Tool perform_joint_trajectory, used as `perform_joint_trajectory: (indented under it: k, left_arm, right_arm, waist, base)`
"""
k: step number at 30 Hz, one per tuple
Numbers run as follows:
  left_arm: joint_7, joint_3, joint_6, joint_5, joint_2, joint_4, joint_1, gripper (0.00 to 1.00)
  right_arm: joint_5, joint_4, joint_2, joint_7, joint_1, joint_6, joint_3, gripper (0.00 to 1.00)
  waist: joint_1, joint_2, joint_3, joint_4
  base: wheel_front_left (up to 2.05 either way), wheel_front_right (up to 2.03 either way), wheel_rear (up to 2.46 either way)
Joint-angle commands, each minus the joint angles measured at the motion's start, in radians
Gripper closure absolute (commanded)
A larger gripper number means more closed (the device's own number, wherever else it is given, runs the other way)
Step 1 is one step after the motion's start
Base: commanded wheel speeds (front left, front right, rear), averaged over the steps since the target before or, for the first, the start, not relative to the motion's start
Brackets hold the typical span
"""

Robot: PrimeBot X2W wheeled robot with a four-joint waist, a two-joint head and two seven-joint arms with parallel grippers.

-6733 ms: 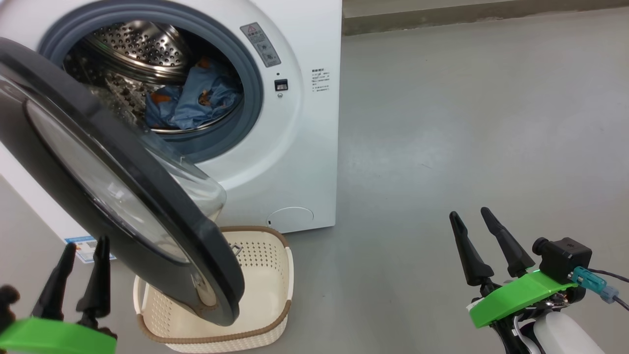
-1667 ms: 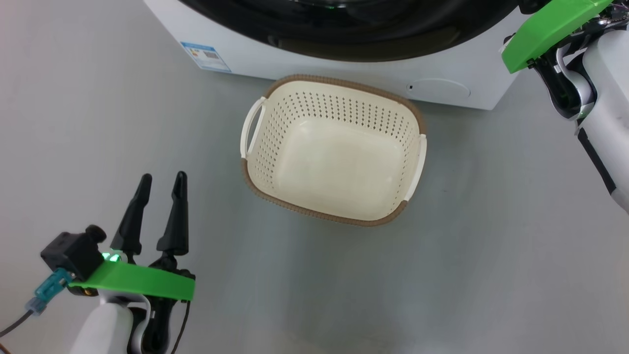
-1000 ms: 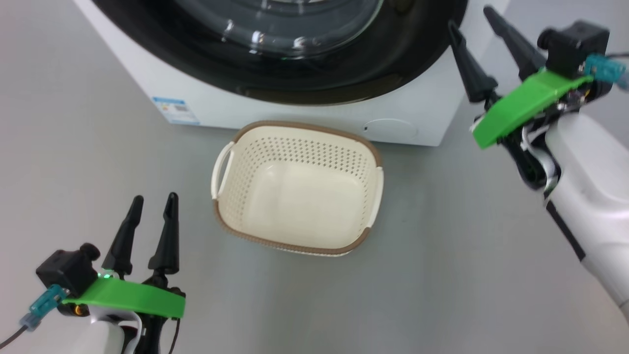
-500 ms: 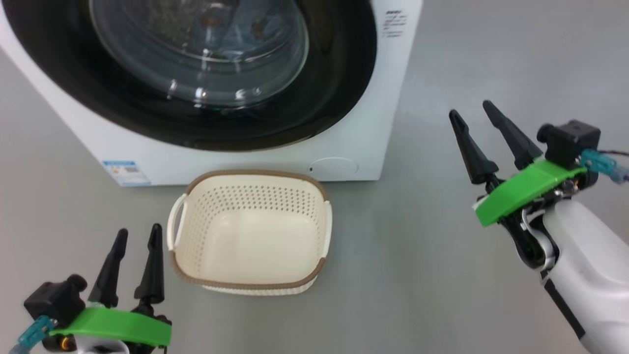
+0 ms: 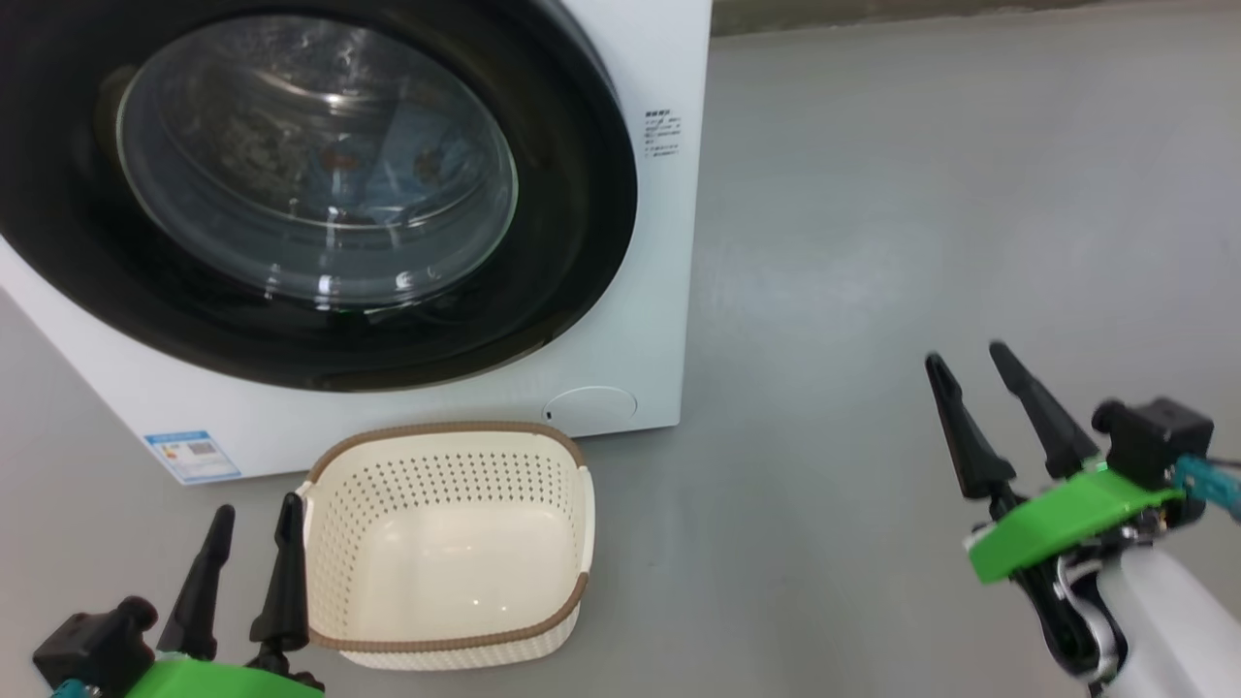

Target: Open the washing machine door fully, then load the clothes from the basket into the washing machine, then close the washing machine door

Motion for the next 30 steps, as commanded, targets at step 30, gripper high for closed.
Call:
perform_joint_trajectory:
  k: [30]
  left_arm:
    - [-0.010, 0.071, 0.015, 0.015, -0.006, -0.081, 0.047, 0.00]
  right_arm:
    - [-0.091, -0.080, 0.044, -0.005, 0.159, -0.003, -0.119, 0.00]
  waist:
    - [0.0000, 0.0000, -0.061, -0.016]
  base:
    - [0.00, 0.00, 0.00]
